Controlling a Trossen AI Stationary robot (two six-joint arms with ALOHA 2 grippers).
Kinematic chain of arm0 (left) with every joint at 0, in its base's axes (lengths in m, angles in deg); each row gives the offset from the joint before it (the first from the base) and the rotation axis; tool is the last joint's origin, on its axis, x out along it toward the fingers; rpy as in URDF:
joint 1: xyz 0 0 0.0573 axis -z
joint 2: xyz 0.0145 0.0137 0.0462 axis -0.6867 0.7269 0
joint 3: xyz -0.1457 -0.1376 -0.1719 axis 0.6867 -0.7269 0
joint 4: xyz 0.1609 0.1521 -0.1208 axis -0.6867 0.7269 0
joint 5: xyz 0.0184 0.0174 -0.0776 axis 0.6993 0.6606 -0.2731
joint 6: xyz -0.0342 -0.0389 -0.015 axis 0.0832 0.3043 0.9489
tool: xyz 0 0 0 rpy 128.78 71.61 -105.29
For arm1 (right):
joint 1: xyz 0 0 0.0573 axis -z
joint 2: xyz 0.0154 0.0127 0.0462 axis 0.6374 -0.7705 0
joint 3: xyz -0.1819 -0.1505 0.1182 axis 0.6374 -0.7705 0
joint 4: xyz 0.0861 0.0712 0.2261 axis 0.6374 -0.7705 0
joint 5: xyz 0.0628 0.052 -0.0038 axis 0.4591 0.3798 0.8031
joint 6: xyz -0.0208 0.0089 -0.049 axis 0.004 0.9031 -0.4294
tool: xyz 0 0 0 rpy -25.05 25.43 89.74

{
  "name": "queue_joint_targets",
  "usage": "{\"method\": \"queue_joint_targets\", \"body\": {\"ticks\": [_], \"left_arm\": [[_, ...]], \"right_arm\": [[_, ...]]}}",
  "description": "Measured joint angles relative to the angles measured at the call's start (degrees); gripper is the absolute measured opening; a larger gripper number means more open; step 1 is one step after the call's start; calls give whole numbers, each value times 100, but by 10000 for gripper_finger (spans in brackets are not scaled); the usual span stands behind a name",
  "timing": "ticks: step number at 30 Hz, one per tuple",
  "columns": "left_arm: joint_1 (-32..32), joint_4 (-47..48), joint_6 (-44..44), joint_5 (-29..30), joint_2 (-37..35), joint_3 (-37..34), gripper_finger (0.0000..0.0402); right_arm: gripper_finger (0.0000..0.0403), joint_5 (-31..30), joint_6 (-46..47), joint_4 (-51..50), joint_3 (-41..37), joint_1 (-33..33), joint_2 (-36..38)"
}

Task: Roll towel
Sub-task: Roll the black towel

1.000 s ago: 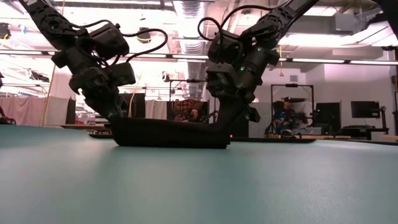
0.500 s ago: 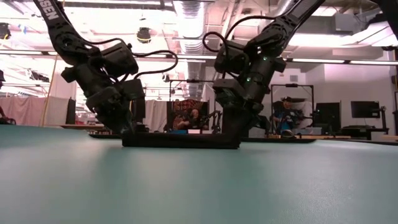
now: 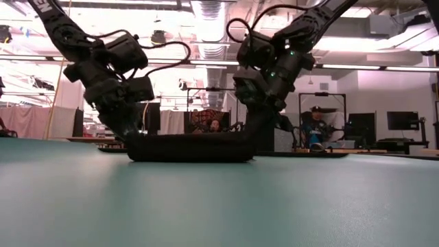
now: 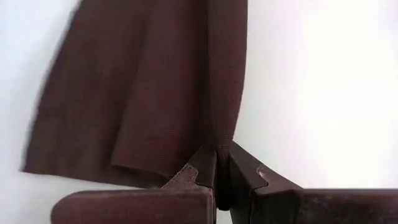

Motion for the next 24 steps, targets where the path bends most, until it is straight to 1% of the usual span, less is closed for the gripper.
{"method": "queue_joint_targets", "body": {"ticks": [5,7,14,20,24], "left_arm": [[-121,159,-11,-6,-171,-2,0],[-163,229,-61,-8,-125,-2,0],[-344,233,-160,-20,74,-2,0],[-527,158,-209,-345,260,-2,0],[-585,128,-194,-454,314,4,0]], "right_arm": [[19,138,9,45,9,143,-8],[19,273,12,122,11,202,-16],[19,381,33,148,15,451,-23],[19,495,168,184,15,669,-21],[19,629,168,239,20,788,-21]]}}
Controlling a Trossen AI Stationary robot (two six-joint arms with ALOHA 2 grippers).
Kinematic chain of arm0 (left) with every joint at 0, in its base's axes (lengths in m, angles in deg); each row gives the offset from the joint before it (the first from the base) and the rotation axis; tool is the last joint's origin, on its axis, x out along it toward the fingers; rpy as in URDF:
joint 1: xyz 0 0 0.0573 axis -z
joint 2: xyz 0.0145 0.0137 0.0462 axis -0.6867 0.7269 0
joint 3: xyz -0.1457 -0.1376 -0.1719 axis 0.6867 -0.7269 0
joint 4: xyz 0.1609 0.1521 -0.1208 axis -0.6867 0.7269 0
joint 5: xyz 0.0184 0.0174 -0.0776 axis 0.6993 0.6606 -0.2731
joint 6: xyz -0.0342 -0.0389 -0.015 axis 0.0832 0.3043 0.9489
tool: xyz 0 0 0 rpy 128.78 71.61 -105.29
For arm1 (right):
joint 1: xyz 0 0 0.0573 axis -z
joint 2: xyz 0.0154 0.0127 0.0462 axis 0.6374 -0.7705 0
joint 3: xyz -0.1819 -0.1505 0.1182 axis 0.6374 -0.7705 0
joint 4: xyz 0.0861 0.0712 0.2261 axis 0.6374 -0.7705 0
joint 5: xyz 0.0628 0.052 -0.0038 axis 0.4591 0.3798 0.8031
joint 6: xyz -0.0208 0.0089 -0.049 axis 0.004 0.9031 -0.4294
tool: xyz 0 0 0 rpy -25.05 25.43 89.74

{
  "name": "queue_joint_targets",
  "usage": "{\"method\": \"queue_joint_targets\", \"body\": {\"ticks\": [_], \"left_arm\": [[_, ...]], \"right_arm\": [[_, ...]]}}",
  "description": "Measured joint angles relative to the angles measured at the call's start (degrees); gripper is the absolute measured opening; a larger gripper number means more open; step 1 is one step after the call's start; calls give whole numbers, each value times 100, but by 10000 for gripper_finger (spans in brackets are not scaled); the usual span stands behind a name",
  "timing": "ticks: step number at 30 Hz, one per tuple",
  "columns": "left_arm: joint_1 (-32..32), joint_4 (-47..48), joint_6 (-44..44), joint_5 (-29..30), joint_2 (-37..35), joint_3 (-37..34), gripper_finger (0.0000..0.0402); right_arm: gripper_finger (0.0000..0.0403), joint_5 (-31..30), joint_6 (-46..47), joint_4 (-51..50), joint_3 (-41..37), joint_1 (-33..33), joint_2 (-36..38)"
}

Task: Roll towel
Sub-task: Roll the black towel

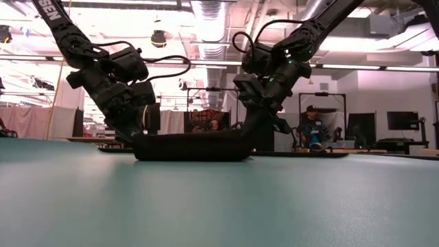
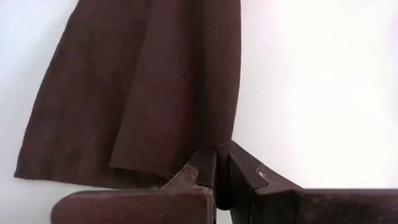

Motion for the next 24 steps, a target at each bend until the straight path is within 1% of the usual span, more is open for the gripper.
{"method": "queue_joint_targets", "body": {"ticks": [2,5,7,10,12,20,24], "left_arm": [[14,-2,40,-23,0,0,0],[24,-16,45,-521,0,-7,0],[24,-155,235,-866,0,-7,0],[2,-269,416,-1090,0,-9,0],[-2,-268,454,-1085,0,-9,0],[-3,-211,456,-1002,0,-9,0],[-5,-223,448,-672,42,-9,0]], "right_arm": [[19,62,-102,-48,0,-23,0],[19,335,-164,-53,0,-124,0],[19,698,-166,-46,0,-153,0],[19,1031,-19,-96,0,-88,0],[19,1213,15,-205,0,-7,-16],[19,1370,-60,-269,4,-15,-503],[19,1405,-71,-186,4,-4,-819]]}}
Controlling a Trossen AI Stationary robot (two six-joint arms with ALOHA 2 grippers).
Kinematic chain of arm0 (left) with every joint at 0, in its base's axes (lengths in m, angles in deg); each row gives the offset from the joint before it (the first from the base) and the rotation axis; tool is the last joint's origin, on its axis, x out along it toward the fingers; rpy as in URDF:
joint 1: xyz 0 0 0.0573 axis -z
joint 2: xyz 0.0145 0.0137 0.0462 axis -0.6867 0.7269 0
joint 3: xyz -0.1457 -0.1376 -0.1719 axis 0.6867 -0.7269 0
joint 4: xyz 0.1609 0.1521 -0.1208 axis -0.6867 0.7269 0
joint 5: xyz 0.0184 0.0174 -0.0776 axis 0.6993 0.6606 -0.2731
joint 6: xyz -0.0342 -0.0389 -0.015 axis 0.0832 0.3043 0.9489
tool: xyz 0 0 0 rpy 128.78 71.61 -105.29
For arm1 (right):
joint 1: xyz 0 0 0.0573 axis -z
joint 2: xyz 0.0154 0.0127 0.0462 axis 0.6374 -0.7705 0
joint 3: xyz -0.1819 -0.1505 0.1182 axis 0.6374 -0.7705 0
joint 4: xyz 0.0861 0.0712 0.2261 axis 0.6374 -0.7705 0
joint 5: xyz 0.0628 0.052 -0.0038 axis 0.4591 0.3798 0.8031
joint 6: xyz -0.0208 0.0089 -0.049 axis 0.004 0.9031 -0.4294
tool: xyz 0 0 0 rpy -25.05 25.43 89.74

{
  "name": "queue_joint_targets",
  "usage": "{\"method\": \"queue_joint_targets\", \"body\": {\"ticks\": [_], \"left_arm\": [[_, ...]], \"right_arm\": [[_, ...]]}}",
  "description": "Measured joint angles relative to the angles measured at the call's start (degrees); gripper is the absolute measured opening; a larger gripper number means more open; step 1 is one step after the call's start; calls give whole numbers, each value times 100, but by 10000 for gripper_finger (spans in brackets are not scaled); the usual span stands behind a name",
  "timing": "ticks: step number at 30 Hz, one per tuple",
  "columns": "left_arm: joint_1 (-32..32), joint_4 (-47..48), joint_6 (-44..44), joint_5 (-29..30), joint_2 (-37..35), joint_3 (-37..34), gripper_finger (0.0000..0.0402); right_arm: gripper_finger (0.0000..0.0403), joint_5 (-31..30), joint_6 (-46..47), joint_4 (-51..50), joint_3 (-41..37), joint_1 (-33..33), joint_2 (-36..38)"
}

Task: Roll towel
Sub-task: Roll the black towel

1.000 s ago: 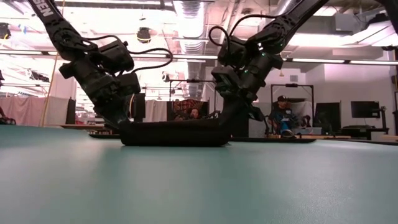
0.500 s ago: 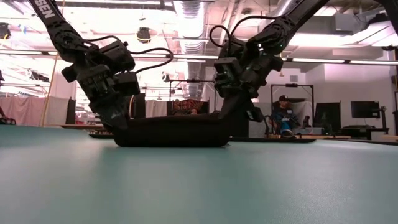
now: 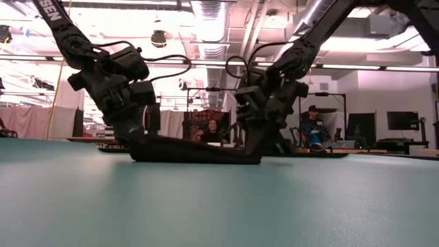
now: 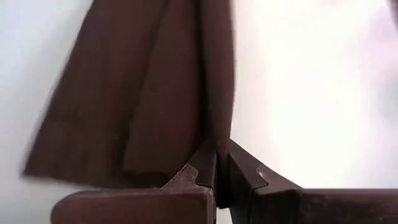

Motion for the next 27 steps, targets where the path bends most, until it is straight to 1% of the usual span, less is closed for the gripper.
{"method": "queue_joint_targets", "body": {"ticks": [2,4,10,12,15,17,20,24,27], "left_arm": [[-11,4,-14,290,61,0,0],[-22,2,-53,456,155,0,0],[-22,-59,-185,669,655,13,0],[-31,-176,-96,655,784,22,0],[-41,-306,-26,613,784,13,0],[-39,-297,46,661,646,6,0],[-41,-115,-58,1145,268,0,0],[-30,364,-217,1912,-417,4,6],[-33,680,-309,2262,-953,2,15]], "right_arm": [[19,45,-6,125,10,-2,-96],[19,48,-12,168,14,-4,-160],[19,61,-58,151,9,-2,-178],[19,62,-58,138,6,-2,-182],[19,43,-68,137,5,-2,-182],[19,32,-73,136,3,-2,-184],[19,19,-86,138,3,-2,-188],[19,-74,-117,202,12,-9,-195],[19,-87,-121,202,9,-7,-199]]}}
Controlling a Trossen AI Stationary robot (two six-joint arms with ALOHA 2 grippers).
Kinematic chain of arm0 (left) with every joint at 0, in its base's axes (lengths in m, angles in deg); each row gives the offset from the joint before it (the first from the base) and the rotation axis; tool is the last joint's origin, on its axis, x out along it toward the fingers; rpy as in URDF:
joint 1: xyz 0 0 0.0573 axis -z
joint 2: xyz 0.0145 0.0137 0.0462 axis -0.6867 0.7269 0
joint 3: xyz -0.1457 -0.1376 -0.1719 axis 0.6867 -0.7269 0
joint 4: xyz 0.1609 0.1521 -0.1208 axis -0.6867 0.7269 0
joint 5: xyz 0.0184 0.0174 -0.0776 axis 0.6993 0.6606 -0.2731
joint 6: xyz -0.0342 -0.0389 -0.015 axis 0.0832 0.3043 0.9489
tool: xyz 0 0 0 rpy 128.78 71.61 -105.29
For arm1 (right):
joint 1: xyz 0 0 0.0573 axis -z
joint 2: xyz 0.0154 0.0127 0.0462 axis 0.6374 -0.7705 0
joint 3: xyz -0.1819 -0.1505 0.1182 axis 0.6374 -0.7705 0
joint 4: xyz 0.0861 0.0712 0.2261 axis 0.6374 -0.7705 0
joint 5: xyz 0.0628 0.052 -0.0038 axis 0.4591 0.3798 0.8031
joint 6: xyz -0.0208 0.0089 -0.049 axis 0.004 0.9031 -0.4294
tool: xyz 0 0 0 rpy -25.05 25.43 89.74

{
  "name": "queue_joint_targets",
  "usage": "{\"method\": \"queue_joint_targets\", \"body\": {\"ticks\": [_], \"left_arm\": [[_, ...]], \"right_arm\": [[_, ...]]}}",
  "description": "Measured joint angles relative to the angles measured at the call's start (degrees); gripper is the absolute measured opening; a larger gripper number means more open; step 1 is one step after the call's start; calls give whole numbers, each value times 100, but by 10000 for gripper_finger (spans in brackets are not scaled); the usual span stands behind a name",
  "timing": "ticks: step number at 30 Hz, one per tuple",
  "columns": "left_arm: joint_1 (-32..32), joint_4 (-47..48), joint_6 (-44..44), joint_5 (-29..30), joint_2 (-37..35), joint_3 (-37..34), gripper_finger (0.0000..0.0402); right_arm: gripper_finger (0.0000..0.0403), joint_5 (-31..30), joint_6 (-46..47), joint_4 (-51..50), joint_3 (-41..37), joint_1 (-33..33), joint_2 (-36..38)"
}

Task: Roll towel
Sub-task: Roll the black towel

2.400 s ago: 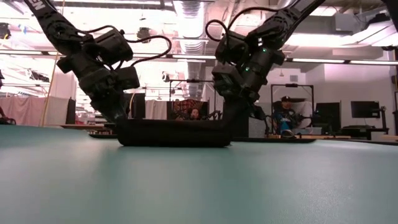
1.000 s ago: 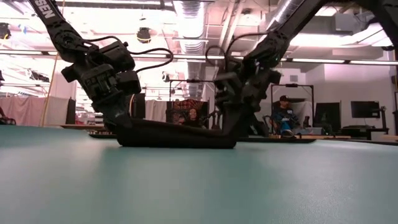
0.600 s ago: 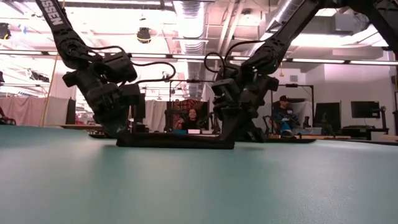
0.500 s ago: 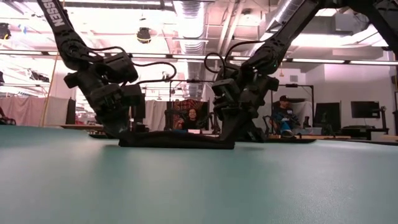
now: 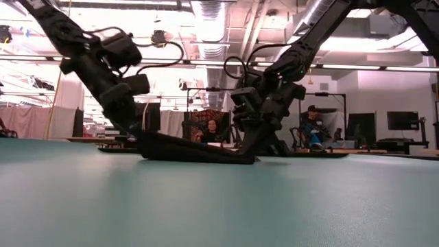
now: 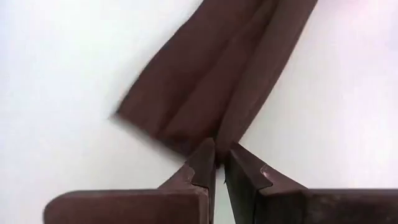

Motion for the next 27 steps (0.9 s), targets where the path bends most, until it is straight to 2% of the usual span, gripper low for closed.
{"method": "queue_joint_targets", "body": {"ticks": [7,8,11,12,14,19,21,24,27], "left_arm": [[-8,495,-60,353,-1046,-22,21],[10,434,-67,223,-1122,-70,21],[245,-4,-344,-830,-1194,-192,8],[381,-126,-381,-988,-1192,-231,4],[706,-362,-475,-833,-1190,-368,2],[1366,-1193,-1026,358,-1108,-562,0],[1388,-1301,-1064,383,-980,-565,0],[1401,-1381,-1158,92,-668,-564,0],[1398,-1411,-1278,222,-287,-566,0]], "right_arm": [[19,55,-38,-103,-15,3,5],[19,55,-38,-101,-15,2,4],[19,57,-38,-88,-15,7,4],[19,55,-38,-87,-15,7,4],[19,55,-44,-79,-15,7,4],[19,52,-83,-69,-15,0,4],[19,52,-82,-68,-15,0,2],[19,49,-58,-67,-15,0,2],[19,43,-55,-66,-15,0,2]]}}
